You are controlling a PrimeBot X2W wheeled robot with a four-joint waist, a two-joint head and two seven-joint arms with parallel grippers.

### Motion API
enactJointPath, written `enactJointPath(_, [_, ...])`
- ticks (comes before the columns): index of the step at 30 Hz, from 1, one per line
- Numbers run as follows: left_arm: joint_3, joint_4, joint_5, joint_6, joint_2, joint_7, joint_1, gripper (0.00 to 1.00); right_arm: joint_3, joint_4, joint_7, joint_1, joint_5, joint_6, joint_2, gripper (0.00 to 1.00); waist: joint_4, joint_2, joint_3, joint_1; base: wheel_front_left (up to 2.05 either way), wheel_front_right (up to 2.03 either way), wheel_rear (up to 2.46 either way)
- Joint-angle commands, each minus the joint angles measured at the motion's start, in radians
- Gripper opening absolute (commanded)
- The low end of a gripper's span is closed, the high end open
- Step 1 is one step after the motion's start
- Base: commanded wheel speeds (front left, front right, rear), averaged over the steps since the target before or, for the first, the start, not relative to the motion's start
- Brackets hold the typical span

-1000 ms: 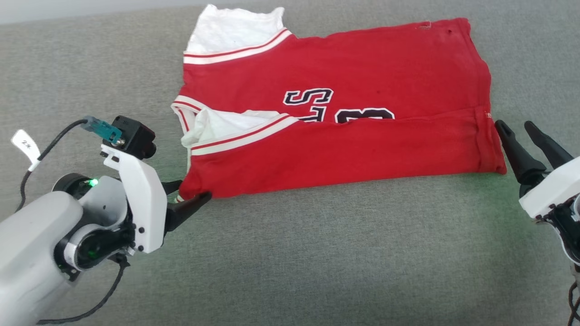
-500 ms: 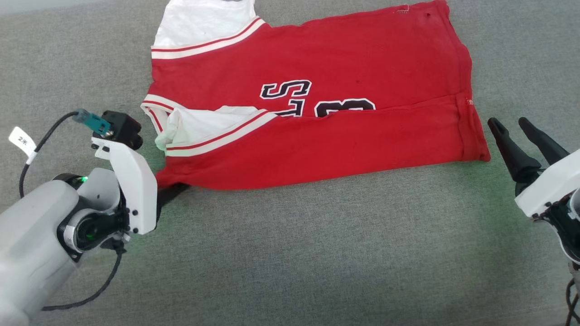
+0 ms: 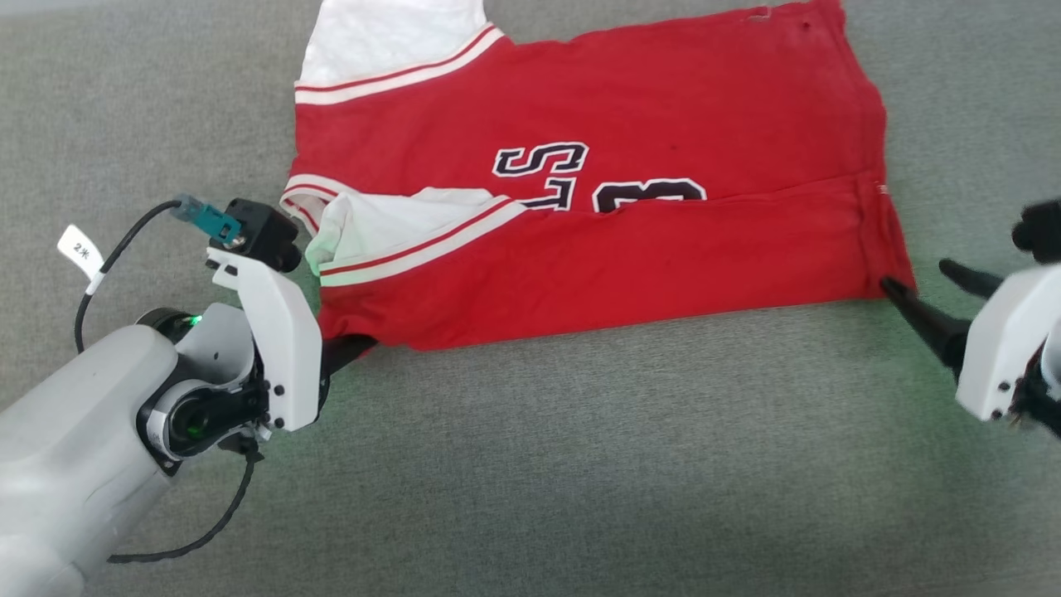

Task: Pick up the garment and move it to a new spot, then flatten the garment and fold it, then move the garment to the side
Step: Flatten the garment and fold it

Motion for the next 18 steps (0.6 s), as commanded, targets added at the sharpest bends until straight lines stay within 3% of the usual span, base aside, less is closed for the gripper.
enactJointPath(1, [-0.017, -0.003, 0.018, -0.003, -0.020, 0.005, 0.005, 0.00, 0.008, -0.002, 0.034, -0.036, -0.019, 0.000, -0.011, 1.00, 0.008, -0.0001, 0.014, 0.0000, 0.00, 0.00, 0.00])
enactJointPath(14, [-0.014, -0.006, 0.046, -0.007, -0.046, -0.021, -0.029, 0.00, 0.038, 0.221, 0.212, -0.161, -0.031, 0.000, 0.034, 1.00, 0.052, -0.0001, 0.068, 0.0000, 0.00, 0.00, 0.00])
enactJointPath(16, [-0.013, -0.010, 0.046, -0.009, -0.047, -0.024, -0.028, 0.00, 0.053, 0.234, 0.215, -0.161, -0.009, 0.000, 0.045, 0.11, 0.055, -0.0001, 0.068, 0.0000, 0.00, 0.00, 0.00])
enactJointPath(17, [-0.010, -0.012, 0.047, -0.010, -0.047, -0.030, -0.028, 0.00, 0.055, 0.238, 0.213, -0.160, -0.004, 0.000, 0.047, 0.00, 0.057, -0.0001, 0.067, 0.0000, 0.00, 0.00, 0.00])
enactJointPath(18, [-0.007, -0.013, 0.045, -0.010, -0.045, -0.035, -0.026, 0.00, 0.058, 0.240, 0.211, -0.160, 0.001, 0.000, 0.045, 0.00, 0.058, -0.0001, 0.065, 0.0000, 0.00, 0.00, 0.00])
